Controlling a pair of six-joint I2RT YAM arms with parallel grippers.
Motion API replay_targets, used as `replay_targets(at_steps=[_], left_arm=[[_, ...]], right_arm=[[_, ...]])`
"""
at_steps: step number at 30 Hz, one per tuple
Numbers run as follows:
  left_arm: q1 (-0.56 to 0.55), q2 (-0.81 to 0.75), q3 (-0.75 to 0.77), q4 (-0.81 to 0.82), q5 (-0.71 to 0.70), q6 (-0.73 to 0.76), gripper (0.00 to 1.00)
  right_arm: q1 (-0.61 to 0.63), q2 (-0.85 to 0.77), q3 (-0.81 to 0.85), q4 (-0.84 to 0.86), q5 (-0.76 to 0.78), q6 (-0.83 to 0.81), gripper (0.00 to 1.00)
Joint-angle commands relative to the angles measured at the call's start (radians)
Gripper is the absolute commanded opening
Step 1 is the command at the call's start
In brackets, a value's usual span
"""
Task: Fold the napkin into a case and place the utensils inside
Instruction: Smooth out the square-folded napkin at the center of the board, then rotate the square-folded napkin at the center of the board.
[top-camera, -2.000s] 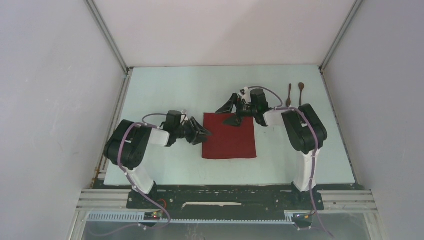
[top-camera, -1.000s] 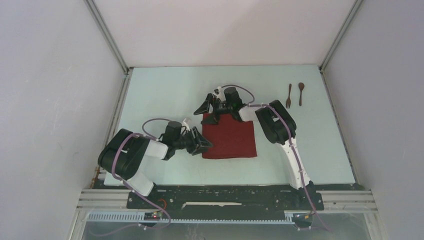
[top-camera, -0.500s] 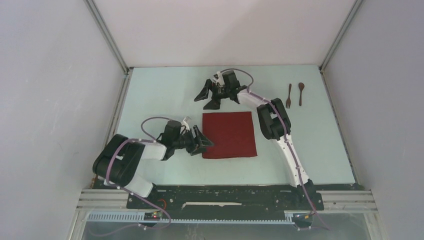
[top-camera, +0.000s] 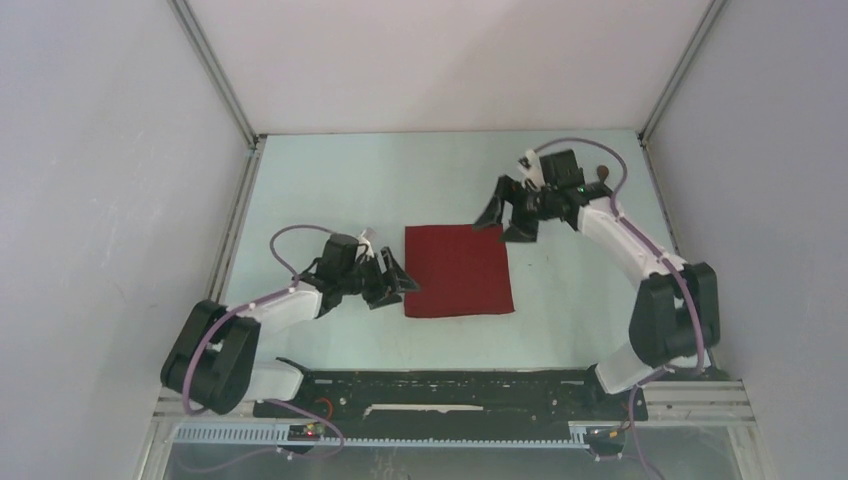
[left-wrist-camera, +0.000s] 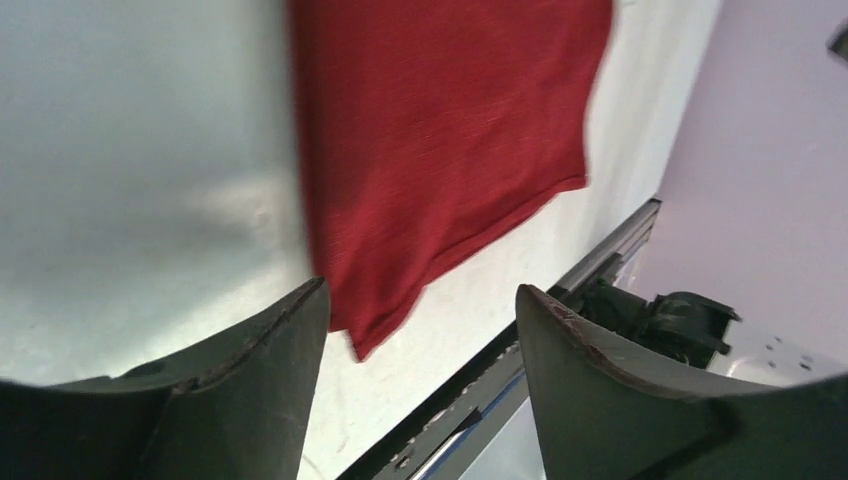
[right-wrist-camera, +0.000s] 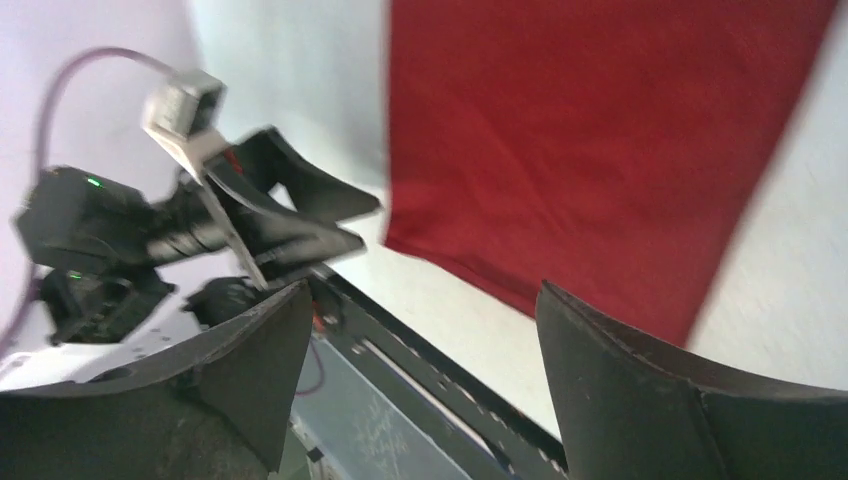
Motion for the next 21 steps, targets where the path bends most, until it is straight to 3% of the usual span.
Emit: replay_targets(at_steps=[1,5,12,16,21], left_arm=[[0.004,0.089,-0.067,0.049,-0.008,-0.006,0.69],[-0.003,0.173,-0.102,0.135,0.0,-0.034,0.57],[-0.053,0.337,-0.161,0.395,0.07,-0.175,0.39],[-0.081,0.358,-0.201,0.464,0.068,-0.23,0.36],[-0.162,0.319,-0.224,0.488,0.061,-0.314,0.37]], right_arm=[[-0.012,-0.123,-0.191,-0.15,0.192,-0.078,0.88],[-0.033,-0.208,-0.323,-0.168,0.212,-0.05,0.79],[-0.071,-0.196,-0.457,-0.109,0.232,-0.049,0.55],[-0.093,-0.175,-0.486,-0.076,0.221,-0.055,0.48],[-0.135,-0.151,-0.503,-0.031,0.194,-0.066,0.49]])
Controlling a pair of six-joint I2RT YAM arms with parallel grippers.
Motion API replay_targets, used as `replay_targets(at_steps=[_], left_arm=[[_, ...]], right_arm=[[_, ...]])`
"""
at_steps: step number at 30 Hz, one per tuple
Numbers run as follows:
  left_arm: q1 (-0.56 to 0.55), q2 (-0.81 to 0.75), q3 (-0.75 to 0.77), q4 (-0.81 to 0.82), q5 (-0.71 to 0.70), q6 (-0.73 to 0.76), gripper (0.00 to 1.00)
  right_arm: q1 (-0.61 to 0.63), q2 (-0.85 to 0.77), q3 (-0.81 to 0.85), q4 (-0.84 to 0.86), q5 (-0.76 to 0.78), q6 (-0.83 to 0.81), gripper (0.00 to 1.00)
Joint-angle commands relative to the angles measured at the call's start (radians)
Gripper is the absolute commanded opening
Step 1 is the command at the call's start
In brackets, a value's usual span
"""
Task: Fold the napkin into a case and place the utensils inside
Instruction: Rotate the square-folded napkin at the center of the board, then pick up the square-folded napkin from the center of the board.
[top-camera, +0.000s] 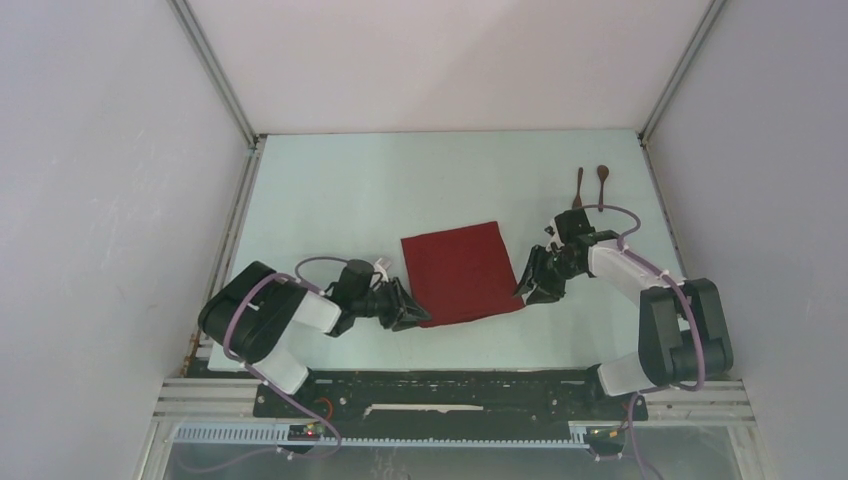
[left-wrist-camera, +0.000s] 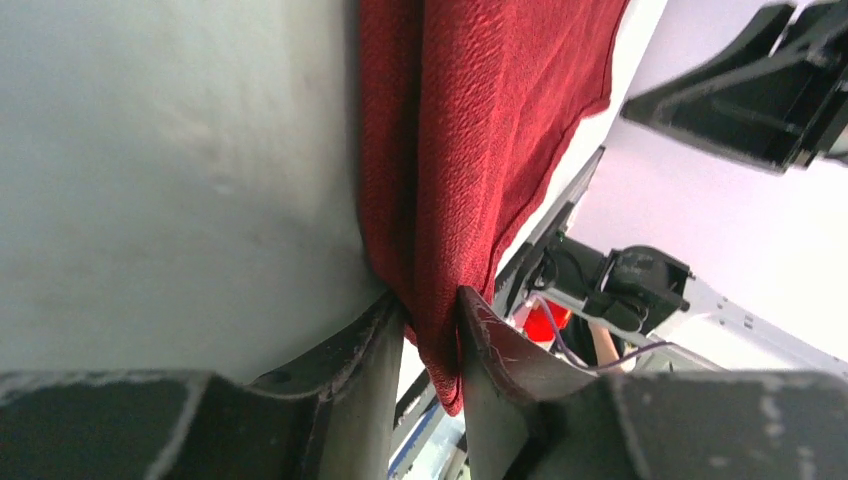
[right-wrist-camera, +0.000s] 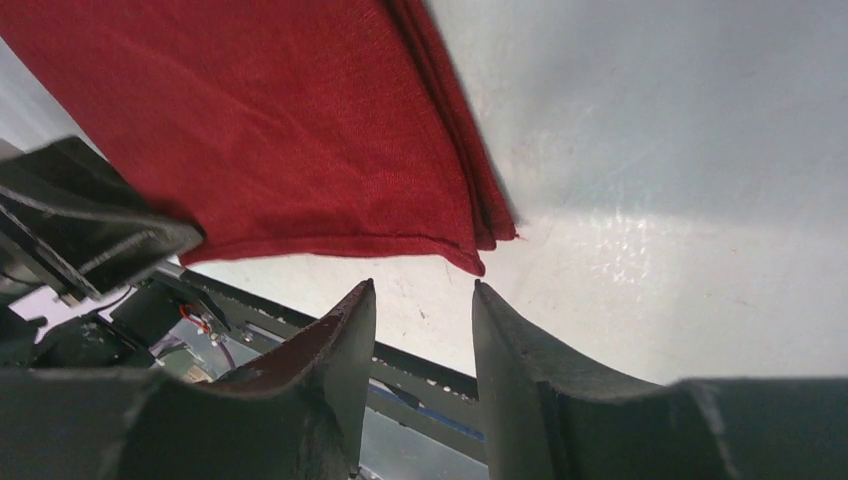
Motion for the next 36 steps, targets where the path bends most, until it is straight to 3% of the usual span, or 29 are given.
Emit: replay_targets(at_steps=[1,5,8,12,15,20,25,30,36], left_arm=[[-0.09,-0.016,-0.033,-0.026,-0.05,-0.08,0.39],[-0.102,-0.105,-0.036,-0.13,-0.061,-0.068,0.52],[-0.102,-0.228,0.018,-0.369,-0.113,0.035,0.67],[-0.101,-0.39,0.108,-0.656,-0.206,0.163,0.77],[-0.101,-0.431,0.157,-0.691,-0.196,0.194,0.74],[-0.103,-0.367,0.236,-0.631,-0.128,0.182,0.54],[-0.114,-0.301,0.262,-0.548,-0.116,0.168,0.51],[-0.136,-0.222,0.25,-0.451,-0.08,0.132,0.46],[-0.157,-0.197,0.244,-0.444,-0.071,0.133,0.44]], right_arm=[[-0.039,0.032,-0.004,0.06,-0.01,-0.029,0.49],[-0.067,0.042,-0.004,0.039,-0.009,-0.055,0.51],[-0.068,0.025,-0.003,0.019,0.013,-0.073,0.54],[-0.069,0.017,-0.008,0.018,0.017,-0.071,0.55],[-0.069,0.025,-0.011,0.027,0.008,-0.07,0.54],[-0.069,0.041,-0.011,0.035,0.0,-0.076,0.48],[-0.069,0.063,-0.011,0.046,-0.025,-0.079,0.45],[-0.069,0.078,-0.011,0.042,-0.012,-0.087,0.49],[-0.065,0.085,-0.013,0.05,-0.025,-0.085,0.47]])
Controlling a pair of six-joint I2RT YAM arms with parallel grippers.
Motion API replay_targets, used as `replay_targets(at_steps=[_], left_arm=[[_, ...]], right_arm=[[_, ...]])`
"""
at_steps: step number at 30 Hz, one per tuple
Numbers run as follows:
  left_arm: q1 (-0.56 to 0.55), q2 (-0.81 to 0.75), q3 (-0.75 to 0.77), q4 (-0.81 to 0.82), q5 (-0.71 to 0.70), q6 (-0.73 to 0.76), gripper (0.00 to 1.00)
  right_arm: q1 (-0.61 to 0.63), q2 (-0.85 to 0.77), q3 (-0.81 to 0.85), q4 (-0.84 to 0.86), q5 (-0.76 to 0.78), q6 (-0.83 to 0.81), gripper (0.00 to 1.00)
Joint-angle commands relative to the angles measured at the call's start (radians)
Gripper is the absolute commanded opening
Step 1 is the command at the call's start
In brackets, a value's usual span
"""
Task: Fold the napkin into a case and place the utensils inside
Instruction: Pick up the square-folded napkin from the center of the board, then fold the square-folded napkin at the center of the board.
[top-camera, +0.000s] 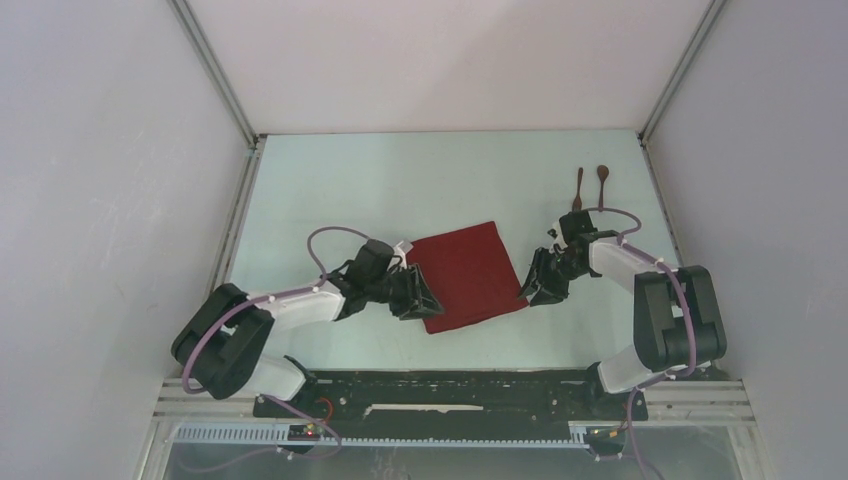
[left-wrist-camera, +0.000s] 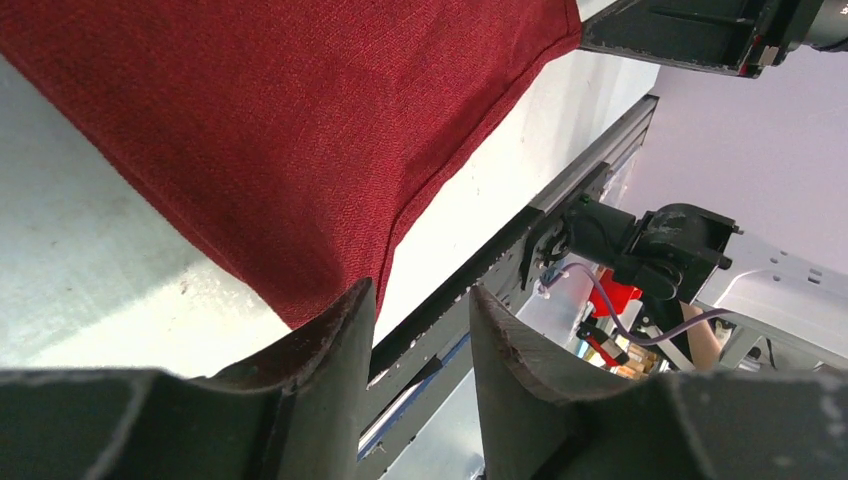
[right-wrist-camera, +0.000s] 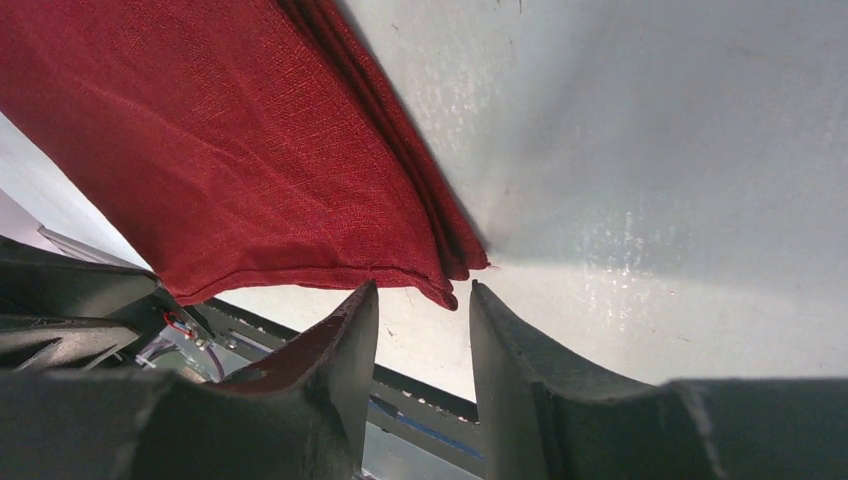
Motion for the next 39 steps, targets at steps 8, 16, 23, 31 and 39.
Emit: replay_targets(at_steps=[8,16,23,31,39], left_arm=[[-0.01,0.038,0.003,0.06,0.033,-0.004,0.43],[-0.01,0.035,-0.006,0.06,0.029,-0.001,0.42],[-0.01,0.053,-0.001,0.06,0.023,0.008,0.4],[-0.011,0.073,-0.034,0.067,0.013,0.016,0.36],[-0.011,0.194,-0.06,0.185,0.035,-0.001,0.33]], right_arm=[[0.016,0.012,-0.012,0.034,-0.026,-0.021,0.41],[0.029,-0.011,-0.012,0.028,-0.035,-0.016,0.21],[0.065,-0.039,-0.01,0.041,-0.061,0.008,0.0],[0.174,0.006,0.064,0.087,-0.087,0.048,0.0],[0.304,0.221,0.332,0.176,-0.162,0.117,0.0]])
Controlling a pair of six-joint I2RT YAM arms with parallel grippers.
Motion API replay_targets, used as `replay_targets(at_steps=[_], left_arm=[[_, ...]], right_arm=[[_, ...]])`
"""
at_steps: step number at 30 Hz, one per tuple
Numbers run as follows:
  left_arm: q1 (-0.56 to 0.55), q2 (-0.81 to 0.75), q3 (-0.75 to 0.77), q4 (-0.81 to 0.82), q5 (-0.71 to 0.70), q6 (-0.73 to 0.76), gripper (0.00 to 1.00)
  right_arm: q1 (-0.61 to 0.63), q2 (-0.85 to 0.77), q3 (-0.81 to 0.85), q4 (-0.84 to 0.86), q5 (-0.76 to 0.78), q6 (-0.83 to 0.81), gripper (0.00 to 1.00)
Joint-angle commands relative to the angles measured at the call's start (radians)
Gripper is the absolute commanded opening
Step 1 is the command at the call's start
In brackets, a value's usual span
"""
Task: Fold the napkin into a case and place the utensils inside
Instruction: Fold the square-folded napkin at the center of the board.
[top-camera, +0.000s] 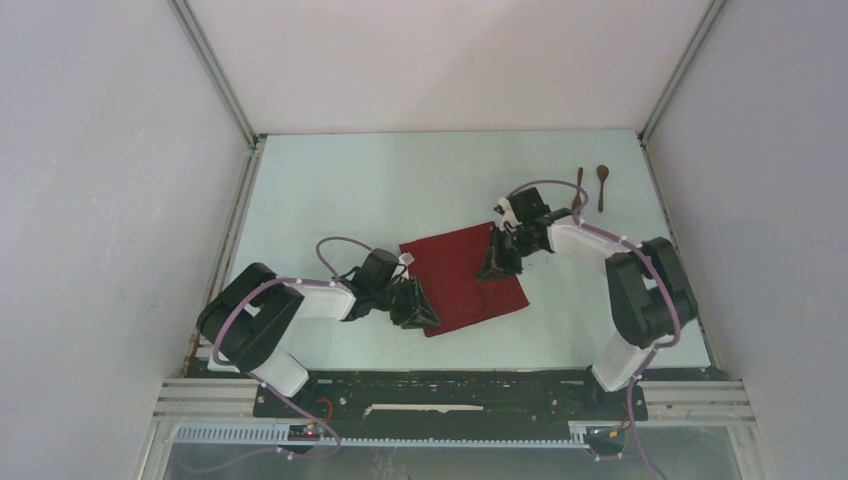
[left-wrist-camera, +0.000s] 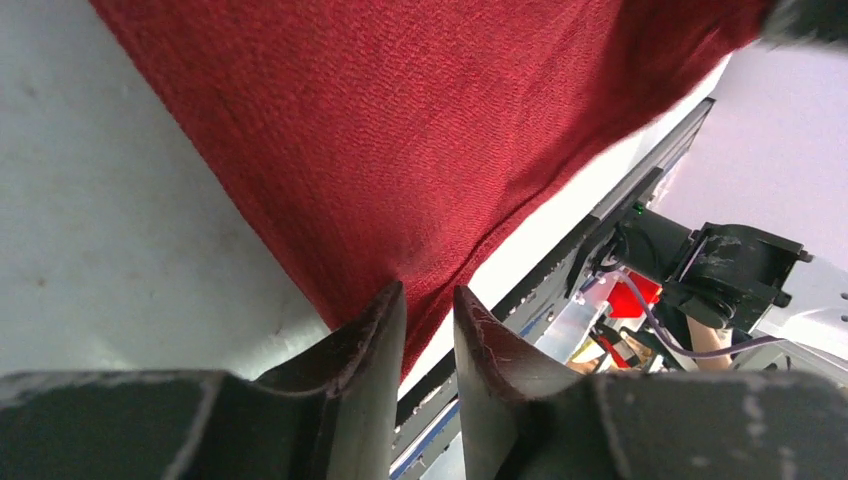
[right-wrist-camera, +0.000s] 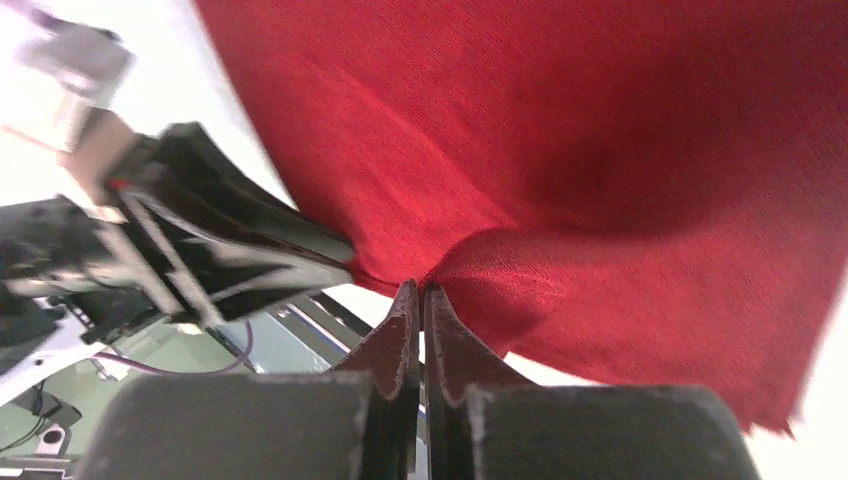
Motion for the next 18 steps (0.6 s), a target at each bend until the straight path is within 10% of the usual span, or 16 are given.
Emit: replay_targets(at_steps=[1,18], left_arm=[[-0.005,0.06,-0.029,0.111,0.027,-0.008,0.33],[-0.005,-0.269,-0.064,-0.116,-0.109,0.095,0.41]], right_arm=[[0.074,0.126,0.181,0.084,-0.061,0.055,0.0],[0.191,0.466,0.541,0.169,-0.17,0.118,0.0]])
